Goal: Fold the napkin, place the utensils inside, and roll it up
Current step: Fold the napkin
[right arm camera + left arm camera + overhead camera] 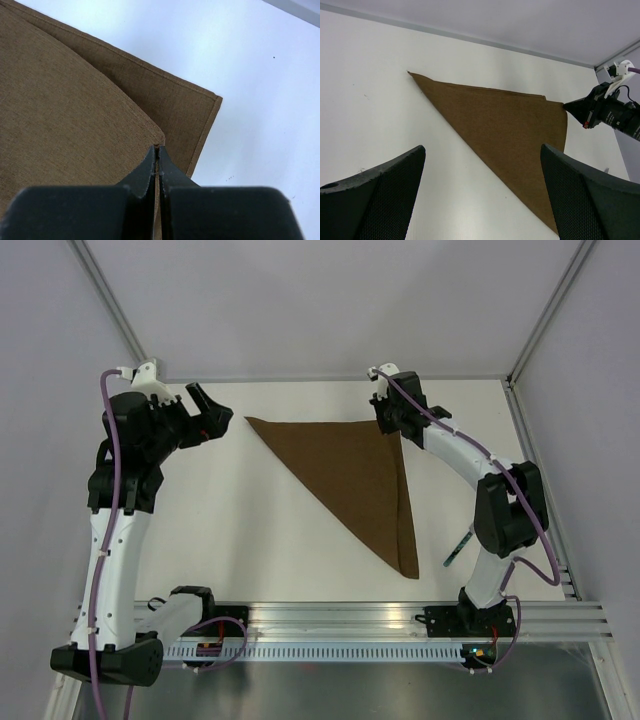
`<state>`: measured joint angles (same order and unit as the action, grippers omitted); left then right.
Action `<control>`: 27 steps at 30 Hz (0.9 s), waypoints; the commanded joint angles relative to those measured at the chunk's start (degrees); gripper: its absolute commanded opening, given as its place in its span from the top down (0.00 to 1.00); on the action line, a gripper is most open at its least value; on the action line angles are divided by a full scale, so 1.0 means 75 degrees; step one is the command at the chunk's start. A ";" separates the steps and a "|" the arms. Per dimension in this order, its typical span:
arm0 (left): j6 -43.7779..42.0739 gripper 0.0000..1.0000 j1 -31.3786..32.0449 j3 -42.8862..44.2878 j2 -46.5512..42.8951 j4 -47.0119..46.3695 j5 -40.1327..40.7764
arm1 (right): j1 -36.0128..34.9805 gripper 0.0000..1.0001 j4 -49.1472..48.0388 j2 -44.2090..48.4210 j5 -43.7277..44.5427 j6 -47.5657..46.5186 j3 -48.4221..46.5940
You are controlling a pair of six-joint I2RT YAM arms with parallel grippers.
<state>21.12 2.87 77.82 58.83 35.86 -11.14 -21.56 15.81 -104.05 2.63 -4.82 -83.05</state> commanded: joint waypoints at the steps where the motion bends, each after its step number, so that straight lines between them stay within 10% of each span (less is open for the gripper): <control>1: 0.0101 0.00 0.0003 -0.0028 0.0020 -0.0246 -0.0238 | 0.0086 1.00 -0.0198 -0.0119 0.0000 -0.0061 -0.0376; 27: 0.0113 0.00 0.0003 -0.0193 0.0078 -0.0339 -0.0250 | 0.0379 0.99 0.0036 -0.0740 0.0235 -0.0271 -0.1197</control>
<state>21.12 2.87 76.58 59.37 35.40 -11.16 -19.44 16.10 -109.10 2.87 -6.11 -88.92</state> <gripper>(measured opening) 0.993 0.011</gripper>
